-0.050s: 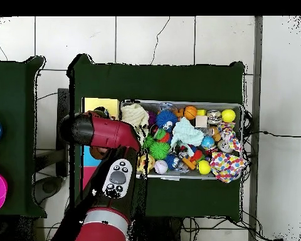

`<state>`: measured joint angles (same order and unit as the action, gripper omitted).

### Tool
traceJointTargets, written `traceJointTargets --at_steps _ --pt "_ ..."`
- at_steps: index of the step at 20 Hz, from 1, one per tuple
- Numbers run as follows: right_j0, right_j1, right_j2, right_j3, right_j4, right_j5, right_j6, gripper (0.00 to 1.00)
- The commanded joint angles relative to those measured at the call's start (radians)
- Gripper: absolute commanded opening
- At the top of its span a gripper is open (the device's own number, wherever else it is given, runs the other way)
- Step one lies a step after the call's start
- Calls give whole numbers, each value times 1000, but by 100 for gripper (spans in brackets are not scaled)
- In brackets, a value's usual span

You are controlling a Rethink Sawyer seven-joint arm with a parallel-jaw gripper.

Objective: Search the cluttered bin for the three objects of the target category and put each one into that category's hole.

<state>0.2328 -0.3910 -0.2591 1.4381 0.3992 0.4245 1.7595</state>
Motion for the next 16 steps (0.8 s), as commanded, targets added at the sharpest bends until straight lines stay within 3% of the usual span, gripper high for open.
traceJointTargets --at_steps 1,16 --pt "-7 13 57 -21 7 174 202 0" --pt "-10 8 41 -105 -23 189 166 0"
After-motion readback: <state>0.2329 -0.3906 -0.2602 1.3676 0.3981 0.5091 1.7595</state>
